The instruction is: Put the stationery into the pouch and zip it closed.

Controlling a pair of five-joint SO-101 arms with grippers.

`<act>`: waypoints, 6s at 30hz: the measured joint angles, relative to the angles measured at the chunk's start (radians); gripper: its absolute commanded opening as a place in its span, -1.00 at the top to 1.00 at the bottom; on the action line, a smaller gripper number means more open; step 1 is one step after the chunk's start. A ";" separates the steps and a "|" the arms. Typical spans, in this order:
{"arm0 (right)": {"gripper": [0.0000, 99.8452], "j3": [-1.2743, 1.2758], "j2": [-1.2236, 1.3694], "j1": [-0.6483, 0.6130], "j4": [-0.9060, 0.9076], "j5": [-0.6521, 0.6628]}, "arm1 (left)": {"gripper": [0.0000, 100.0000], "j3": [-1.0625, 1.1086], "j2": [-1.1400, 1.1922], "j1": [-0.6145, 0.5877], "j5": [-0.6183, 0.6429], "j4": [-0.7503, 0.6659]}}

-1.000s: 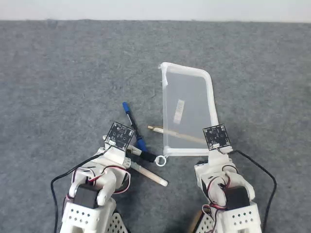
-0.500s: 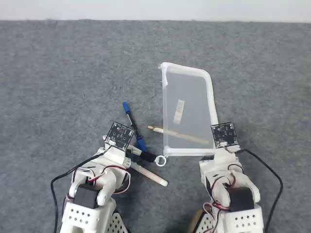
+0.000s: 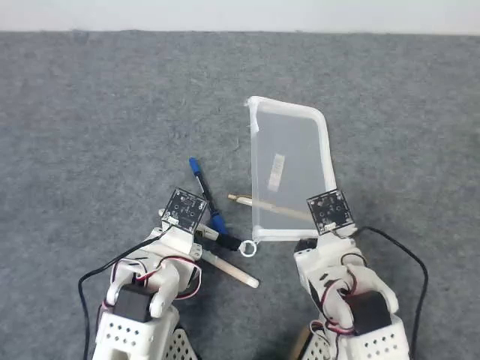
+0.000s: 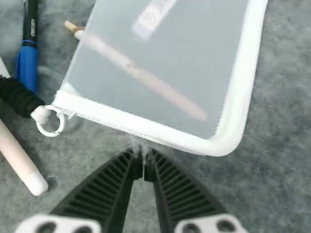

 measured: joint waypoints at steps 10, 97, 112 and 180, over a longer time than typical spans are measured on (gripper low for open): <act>0.99 -0.213 0.146 -0.005 0.048 0.000 | 0.98 0.000 0.000 0.000 0.000 0.000; 0.57 -1.378 2.070 -0.236 -0.321 -0.606 | 0.98 0.000 0.000 0.000 0.000 0.000; 0.76 -1.458 2.234 -0.236 -0.331 -0.674 | 0.98 0.000 0.000 0.000 0.000 0.000; 0.99 -0.948 1.313 -0.103 -0.238 -0.074 | 0.98 0.000 0.000 0.000 0.003 0.000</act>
